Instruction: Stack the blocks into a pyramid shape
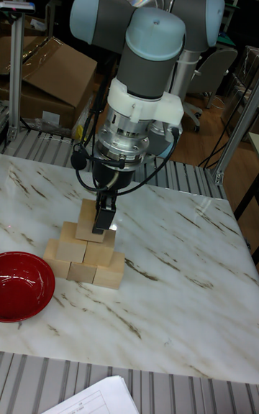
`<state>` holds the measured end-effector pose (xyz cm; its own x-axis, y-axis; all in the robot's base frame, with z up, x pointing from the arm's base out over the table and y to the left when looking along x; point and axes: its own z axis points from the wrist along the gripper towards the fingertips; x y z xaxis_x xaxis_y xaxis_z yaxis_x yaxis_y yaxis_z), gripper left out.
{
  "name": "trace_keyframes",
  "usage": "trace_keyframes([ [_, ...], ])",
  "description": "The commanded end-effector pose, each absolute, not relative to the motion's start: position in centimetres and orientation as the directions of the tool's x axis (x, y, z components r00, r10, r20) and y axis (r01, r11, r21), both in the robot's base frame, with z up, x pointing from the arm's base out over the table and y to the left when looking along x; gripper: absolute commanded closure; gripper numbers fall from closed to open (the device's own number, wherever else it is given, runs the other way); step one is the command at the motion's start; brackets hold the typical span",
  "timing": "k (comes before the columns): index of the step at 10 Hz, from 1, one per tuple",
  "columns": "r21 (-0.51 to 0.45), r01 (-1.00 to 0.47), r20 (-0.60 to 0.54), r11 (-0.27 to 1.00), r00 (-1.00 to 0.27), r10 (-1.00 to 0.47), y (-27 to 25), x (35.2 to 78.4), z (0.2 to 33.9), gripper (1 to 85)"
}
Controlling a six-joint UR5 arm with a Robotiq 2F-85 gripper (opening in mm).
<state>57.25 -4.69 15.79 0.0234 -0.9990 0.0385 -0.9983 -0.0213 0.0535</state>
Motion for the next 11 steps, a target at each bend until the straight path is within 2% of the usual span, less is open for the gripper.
trace_keyframes([
  [1, 0.068, -0.998, 0.031, 0.02, -0.018, -0.999, -4.57, 57.14, 15.91, 85.0],
  [11, 0.049, -0.998, 0.024, 0.042, -0.041, -0.999, -4.33, 57.68, 16.38, 85.0],
])
